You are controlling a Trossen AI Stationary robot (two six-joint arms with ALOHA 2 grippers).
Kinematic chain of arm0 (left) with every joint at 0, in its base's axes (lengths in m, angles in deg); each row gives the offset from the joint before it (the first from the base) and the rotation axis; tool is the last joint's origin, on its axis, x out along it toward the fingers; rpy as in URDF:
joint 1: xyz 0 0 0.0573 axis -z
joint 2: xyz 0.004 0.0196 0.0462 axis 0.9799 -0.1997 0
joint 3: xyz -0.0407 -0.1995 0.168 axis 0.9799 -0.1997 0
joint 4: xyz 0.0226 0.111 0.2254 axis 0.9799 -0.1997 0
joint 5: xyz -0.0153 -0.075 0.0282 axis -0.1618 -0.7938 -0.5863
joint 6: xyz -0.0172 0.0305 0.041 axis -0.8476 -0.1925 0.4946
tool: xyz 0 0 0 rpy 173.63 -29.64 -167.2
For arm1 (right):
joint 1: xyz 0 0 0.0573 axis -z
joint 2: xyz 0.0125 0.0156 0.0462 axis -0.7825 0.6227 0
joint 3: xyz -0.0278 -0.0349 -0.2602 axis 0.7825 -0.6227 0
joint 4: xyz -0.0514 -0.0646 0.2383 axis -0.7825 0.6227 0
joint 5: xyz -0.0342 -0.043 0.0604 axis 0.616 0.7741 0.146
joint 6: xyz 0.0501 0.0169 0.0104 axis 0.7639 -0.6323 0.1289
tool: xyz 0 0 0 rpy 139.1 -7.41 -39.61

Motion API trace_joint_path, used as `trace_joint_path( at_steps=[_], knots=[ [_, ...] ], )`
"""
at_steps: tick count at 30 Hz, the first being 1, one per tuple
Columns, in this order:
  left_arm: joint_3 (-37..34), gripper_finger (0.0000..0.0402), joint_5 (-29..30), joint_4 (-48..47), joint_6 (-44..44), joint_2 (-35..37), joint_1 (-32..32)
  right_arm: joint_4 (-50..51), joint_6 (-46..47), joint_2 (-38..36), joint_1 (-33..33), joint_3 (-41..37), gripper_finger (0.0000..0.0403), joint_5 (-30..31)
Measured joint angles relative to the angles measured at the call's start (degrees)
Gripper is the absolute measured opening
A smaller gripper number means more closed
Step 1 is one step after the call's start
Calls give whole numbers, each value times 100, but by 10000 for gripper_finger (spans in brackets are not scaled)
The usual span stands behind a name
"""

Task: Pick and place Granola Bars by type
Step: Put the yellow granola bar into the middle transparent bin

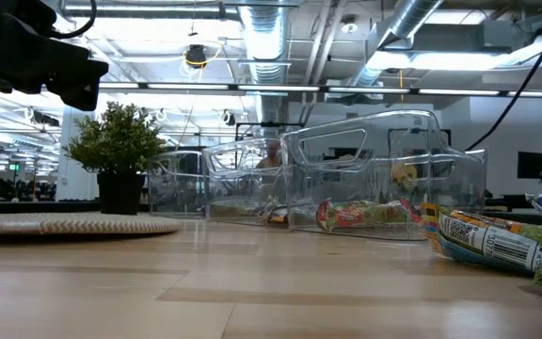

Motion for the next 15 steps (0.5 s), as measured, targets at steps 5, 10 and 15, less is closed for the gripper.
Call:
trace_joint_path(
  at_steps=[5,10,15],
  knots=[
    [0,138,0,0,0,0,-1,-267,-168,-505,-13,0,58,683],
    [0,138,0,0,0,0,-1,-778,-738,-968,51,7,58,1687],
    [2,138,1,-1,0,0,-2,-1562,-1720,-1347,289,11,58,2665]
  ],
)
